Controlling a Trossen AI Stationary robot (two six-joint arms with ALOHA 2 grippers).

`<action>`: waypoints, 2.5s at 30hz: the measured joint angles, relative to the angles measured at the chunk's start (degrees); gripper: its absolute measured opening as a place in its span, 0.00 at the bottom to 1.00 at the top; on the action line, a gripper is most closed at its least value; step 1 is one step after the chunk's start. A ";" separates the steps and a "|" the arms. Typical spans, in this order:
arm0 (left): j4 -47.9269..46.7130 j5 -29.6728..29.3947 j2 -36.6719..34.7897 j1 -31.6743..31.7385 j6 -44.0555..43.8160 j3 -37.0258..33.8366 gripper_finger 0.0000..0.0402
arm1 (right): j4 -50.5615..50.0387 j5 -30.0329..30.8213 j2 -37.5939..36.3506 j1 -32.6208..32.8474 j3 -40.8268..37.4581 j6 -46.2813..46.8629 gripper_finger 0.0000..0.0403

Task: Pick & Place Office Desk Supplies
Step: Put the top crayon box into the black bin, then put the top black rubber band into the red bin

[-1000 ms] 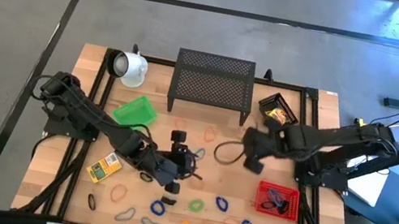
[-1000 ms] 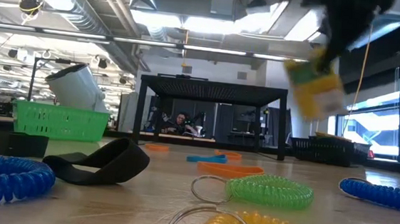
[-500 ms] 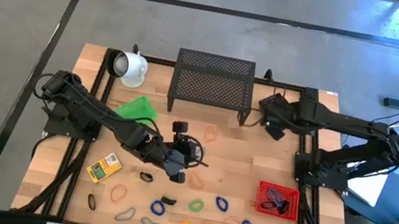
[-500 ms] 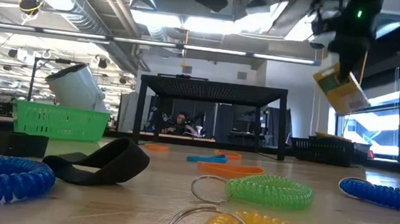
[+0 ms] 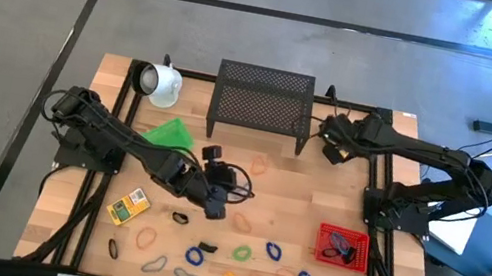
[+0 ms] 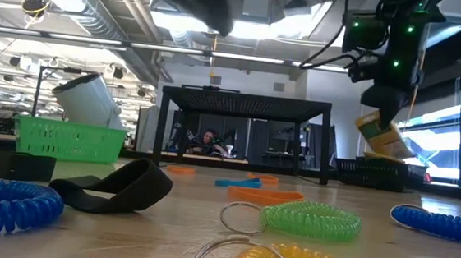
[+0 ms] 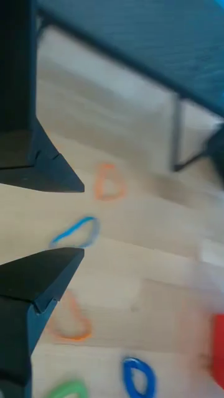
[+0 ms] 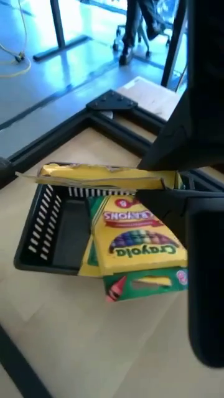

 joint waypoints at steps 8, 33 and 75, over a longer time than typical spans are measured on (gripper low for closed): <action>-16.36 11.74 0.00 -0.02 -19.13 0.00 0.37 | 2.14 -0.62 0.00 -1.01 -0.05 -0.47 0.15; -7.60 26.86 0.41 -10.39 -14.38 -15.30 0.43 | 1.34 -0.69 0.02 -0.54 -0.05 -2.39 0.59; 1.40 0.76 -1.78 -11.01 -13.16 -15.41 0.02 | 7.26 -13.70 -8.49 32.63 0.04 21.91 0.52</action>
